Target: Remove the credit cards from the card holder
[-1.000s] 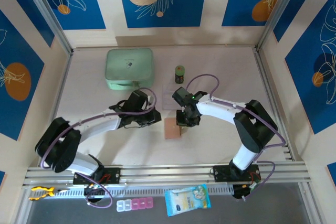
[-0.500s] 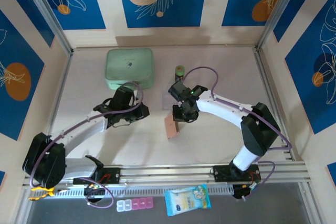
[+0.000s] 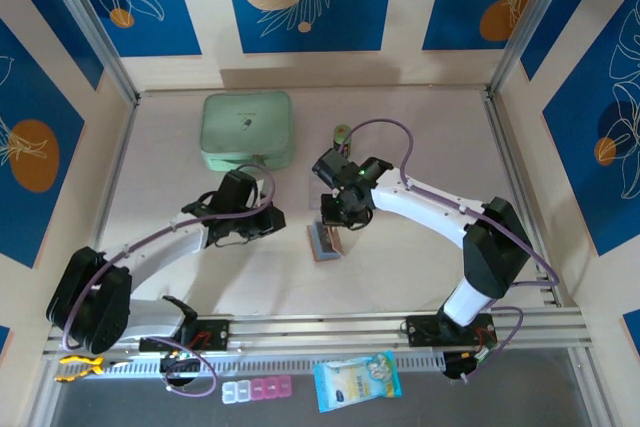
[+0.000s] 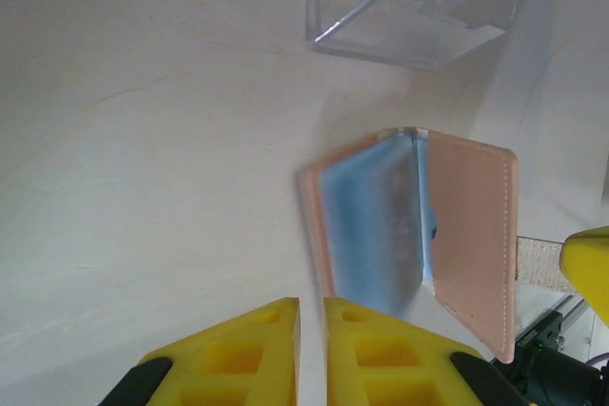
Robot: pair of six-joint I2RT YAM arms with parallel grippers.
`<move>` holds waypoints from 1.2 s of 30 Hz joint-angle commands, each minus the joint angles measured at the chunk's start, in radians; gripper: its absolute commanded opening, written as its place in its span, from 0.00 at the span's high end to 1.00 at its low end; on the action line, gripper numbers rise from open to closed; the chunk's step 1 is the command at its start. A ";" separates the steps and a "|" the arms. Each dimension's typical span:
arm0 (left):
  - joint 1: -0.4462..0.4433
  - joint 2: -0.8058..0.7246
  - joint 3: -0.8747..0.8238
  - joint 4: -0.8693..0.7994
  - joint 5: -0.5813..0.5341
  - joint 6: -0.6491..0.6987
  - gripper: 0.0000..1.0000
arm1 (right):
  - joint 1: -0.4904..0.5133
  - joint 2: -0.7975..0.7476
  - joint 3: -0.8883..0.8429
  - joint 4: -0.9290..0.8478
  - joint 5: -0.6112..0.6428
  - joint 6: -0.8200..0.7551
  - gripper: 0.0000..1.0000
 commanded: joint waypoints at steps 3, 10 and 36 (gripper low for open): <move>0.009 0.031 -0.013 0.033 0.047 -0.004 0.87 | 0.008 -0.007 0.021 -0.035 0.019 0.027 0.91; -0.023 0.096 0.000 0.050 0.065 -0.012 0.89 | -0.010 -0.023 -0.016 -0.038 0.034 0.023 0.92; -0.186 0.323 0.072 0.125 0.016 -0.100 0.94 | -0.143 0.022 -0.243 0.008 0.163 -0.061 0.94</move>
